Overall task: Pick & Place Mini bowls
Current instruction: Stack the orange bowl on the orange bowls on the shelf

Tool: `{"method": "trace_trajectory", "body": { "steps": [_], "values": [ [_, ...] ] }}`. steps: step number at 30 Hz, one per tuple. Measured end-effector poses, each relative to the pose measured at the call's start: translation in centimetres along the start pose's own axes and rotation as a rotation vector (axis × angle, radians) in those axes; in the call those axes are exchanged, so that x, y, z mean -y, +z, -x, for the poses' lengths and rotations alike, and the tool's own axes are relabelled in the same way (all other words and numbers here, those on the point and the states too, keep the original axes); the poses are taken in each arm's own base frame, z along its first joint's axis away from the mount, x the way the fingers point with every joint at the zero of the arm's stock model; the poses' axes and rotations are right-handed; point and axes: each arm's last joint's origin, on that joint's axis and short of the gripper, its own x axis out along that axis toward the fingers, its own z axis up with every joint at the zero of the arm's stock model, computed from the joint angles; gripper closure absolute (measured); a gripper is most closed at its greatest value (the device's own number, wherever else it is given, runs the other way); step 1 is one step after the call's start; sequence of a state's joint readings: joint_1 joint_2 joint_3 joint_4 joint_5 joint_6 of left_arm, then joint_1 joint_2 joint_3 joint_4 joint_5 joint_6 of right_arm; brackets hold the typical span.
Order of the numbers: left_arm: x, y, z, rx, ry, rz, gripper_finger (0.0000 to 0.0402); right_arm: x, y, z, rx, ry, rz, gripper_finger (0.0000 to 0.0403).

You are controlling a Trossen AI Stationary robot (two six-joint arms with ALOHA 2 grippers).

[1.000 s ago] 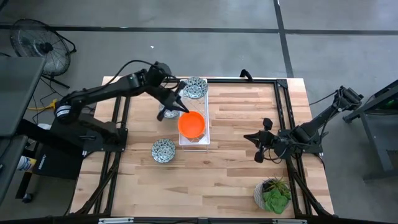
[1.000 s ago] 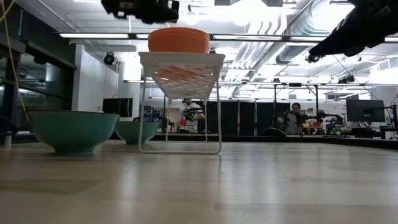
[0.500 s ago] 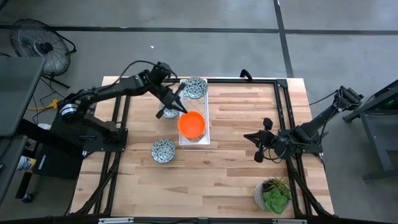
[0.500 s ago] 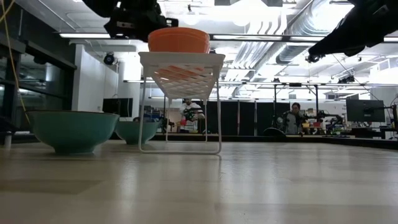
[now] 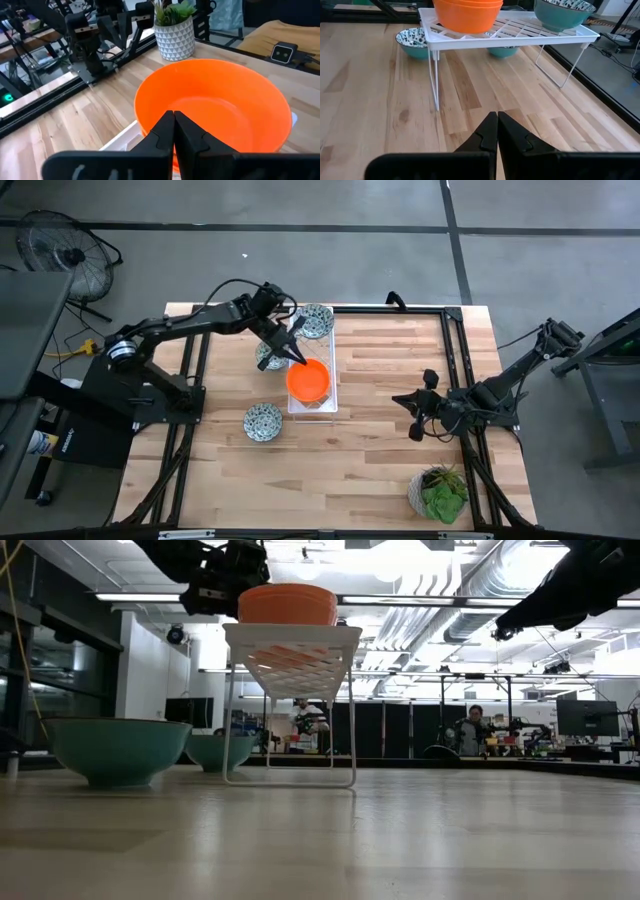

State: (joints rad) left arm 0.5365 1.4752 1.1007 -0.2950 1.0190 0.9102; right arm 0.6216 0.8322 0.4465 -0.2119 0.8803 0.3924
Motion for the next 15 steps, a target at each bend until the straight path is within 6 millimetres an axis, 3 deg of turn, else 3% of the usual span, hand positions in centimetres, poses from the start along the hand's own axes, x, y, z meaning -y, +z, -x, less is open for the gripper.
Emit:
{"method": "trace_trajectory", "body": {
  "steps": [15],
  "values": [
    [0.05,-0.29,0.00,-0.060,0.031,0.080,0.0401,0.01,0.01,0.00,0.001,-0.002,0.000,0.0403]
  ]
}}
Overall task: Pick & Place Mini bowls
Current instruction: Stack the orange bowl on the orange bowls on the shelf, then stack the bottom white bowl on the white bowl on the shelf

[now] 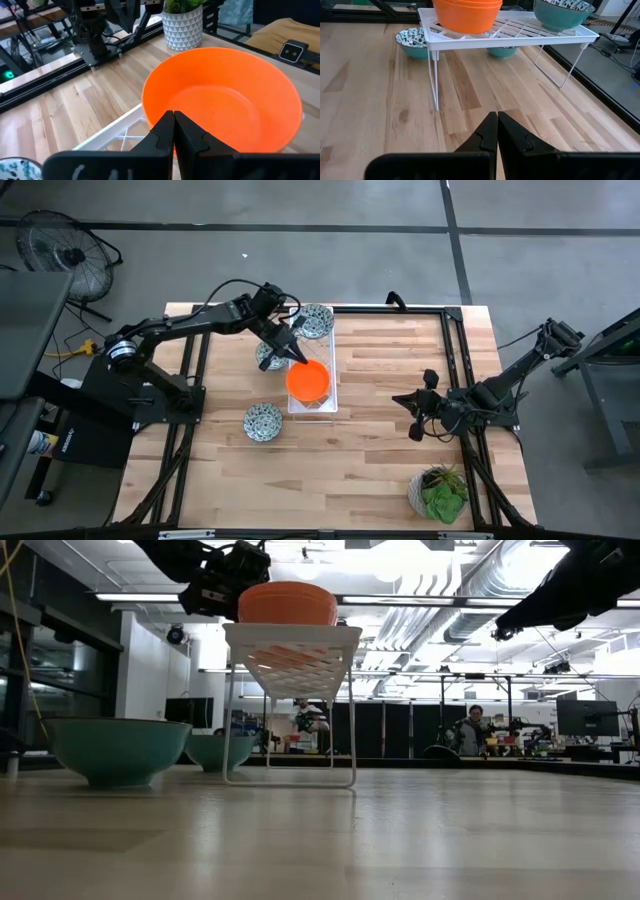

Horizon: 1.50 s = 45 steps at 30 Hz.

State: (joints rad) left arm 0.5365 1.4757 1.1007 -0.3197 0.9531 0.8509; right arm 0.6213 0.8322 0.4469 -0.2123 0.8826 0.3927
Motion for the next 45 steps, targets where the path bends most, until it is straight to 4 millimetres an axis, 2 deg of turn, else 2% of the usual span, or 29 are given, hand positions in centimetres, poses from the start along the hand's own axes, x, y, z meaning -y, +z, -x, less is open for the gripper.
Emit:
{"method": "trace_trajectory", "body": {
  "steps": [10,18,22,26,30,40,45],
  "values": [
    [-0.1,0.1,0.1,-0.035,0.038,0.017,0.0401,0.0,0.0,0.0,0.000,0.000,0.000,0.0403],
    [0.1,2.6,1.7,-0.053,0.077,-0.003,0.0401,0.0,0.0,0.0,-0.001,0.003,0.000,0.0403],
    [0.6,3.8,2.7,-0.136,0.108,0.030,0.0401,0.0,0.0,0.0,0.000,0.001,0.000,0.0403],
    [1.8,4.3,3.8,-0.247,0.136,0.076,0.0401,0.2,0.1,0.2,0.009,-0.004,0.000,0.0403],
    [3.8,4.5,4.5,-0.295,0.096,0.104,0.0401,1.5,0.2,1.0,0.030,-0.079,0.008,0.0403],
    [8.7,4.3,1.2,-0.365,0.006,0.054,0.0401,3.5,0.8,2.8,0.080,-0.003,-0.058,0.0403],
    [10.5,4.7,0.0,-0.332,-0.008,0.016,0.0401,3.6,-0.8,2.3,0.159,0.122,-0.075,0.0403]
  ]
}}
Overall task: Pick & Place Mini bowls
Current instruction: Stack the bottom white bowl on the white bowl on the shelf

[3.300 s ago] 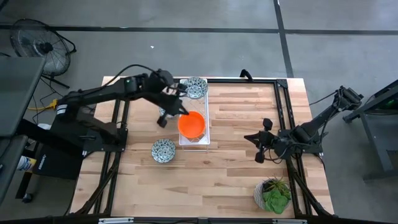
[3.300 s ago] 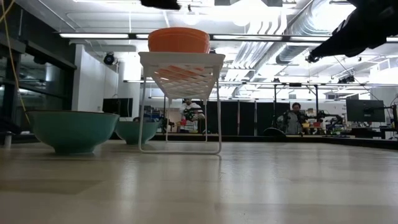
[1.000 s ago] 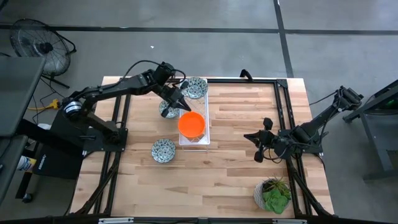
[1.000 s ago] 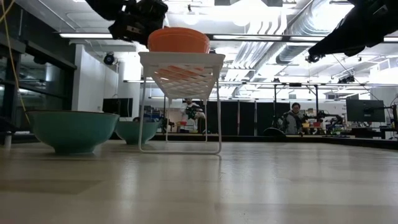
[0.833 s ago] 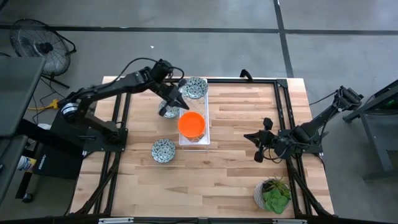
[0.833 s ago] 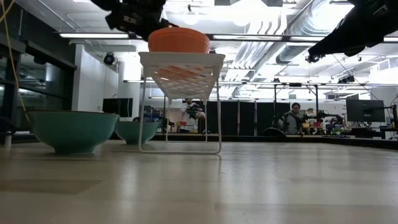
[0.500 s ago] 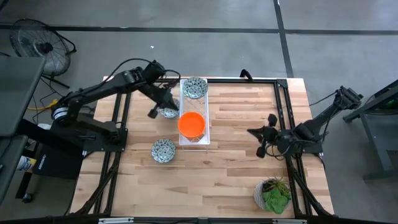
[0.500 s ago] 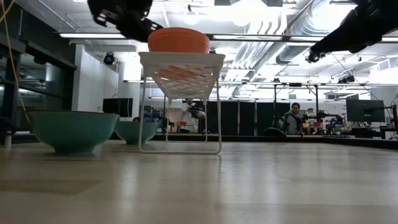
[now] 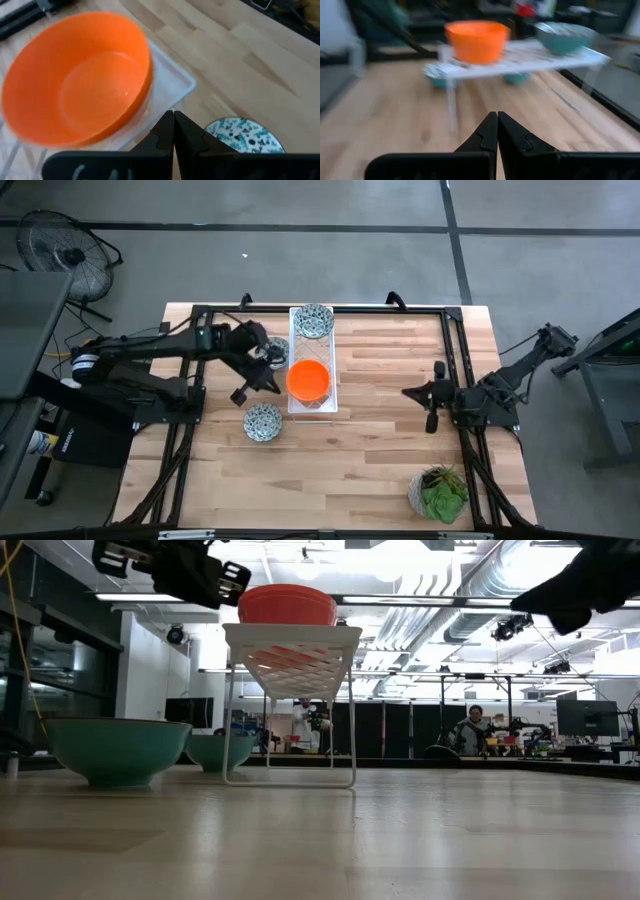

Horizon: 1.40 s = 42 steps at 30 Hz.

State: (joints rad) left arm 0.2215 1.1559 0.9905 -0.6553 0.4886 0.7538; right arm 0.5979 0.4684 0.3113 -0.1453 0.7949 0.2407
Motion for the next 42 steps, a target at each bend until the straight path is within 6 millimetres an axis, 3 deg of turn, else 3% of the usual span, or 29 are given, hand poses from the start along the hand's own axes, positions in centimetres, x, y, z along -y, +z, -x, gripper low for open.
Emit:
{"method": "trace_trajectory", "body": {
  "steps": [4,8,14,20,26,34,42],
  "values": [
    [1.1,0.0,-0.3,-0.004,-0.002,0.008,0.0401,0.5,-0.7,-0.1,0.161,0.139,-0.020,0.0403],
    [1.8,0.0,-0.3,-0.002,0.014,0.022,0.0401,1.8,-1.0,-0.1,0.239,0.142,-0.029,0.0403],
    [2.0,-0.4,-0.4,0.012,0.039,0.036,0.0401,2.8,-1.3,-0.4,0.199,0.258,0.009,0.0403],
    [2.2,-1.0,-0.7,-0.022,0.056,0.045,0.0401,3.6,-2.3,-0.8,0.091,0.197,0.005,0.0403],
    [2.3,-1.7,-1.5,-0.007,0.067,0.040,0.0401,3.7,-2.5,-1.1,0.134,0.229,0.013,0.0403],
    [2.3,-1.9,-1.6,-0.011,0.074,0.047,0.0401,4.0,-4.6,-1.9,0.188,0.245,0.005,0.0403],
    [2.8,-1.9,-0.2,-0.058,0.149,0.058,0.0401,4.2,-5.0,-2.0,0.147,0.258,0.033,0.0403]
  ]
}}
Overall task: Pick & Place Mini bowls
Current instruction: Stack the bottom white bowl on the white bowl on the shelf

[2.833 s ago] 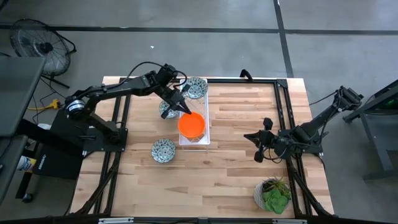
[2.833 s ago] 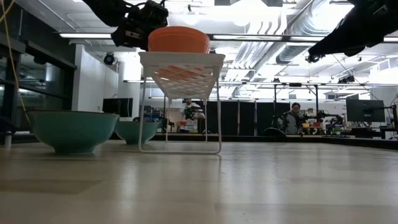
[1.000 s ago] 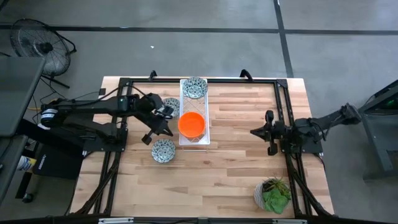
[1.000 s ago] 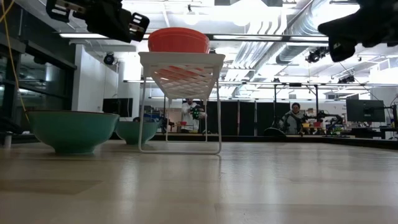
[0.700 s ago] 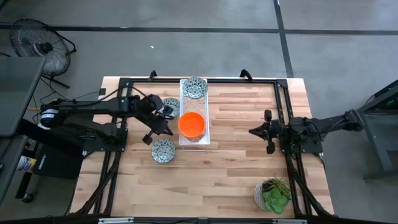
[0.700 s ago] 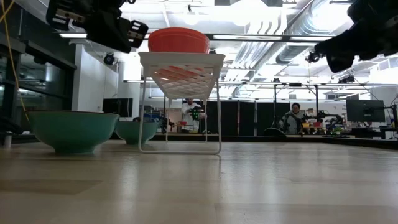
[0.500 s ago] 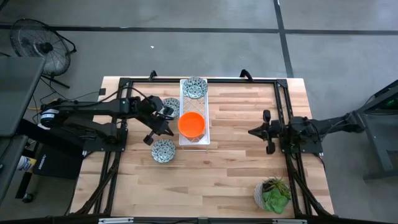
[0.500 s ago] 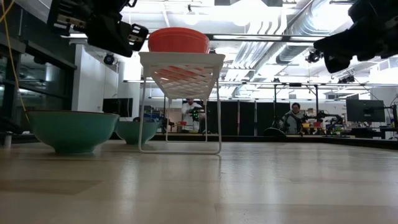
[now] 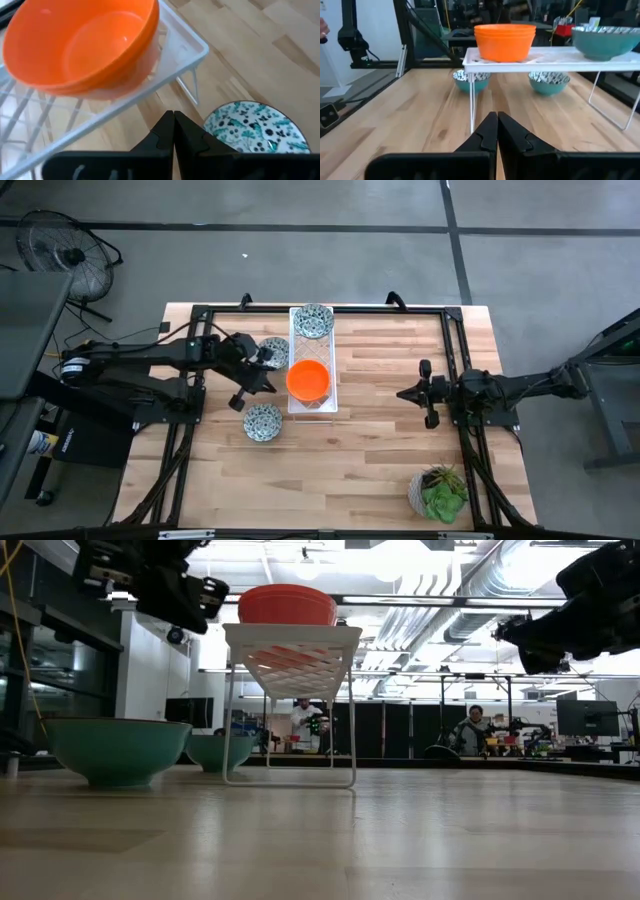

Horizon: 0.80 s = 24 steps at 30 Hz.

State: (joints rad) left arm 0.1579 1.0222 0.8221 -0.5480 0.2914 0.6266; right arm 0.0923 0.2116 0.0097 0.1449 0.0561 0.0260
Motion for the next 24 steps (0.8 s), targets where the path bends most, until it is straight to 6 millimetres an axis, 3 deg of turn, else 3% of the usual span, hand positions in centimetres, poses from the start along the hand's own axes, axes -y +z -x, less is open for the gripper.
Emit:
{"method": "trace_trajectory", "body": {
  "steps": [13,24],
  "values": [
    [1.4,-2.3,1.1,-0.310,0.054,0.362,0.0401,0.1,-0.7,0.0,-0.067,-0.022,-0.016,0.0402],
    [1.7,-2.9,0.9,-0.388,0.070,0.610,0.0401,0.3,-0.6,0.1,-0.059,-0.096,-0.013,0.0402]
  ]
}}
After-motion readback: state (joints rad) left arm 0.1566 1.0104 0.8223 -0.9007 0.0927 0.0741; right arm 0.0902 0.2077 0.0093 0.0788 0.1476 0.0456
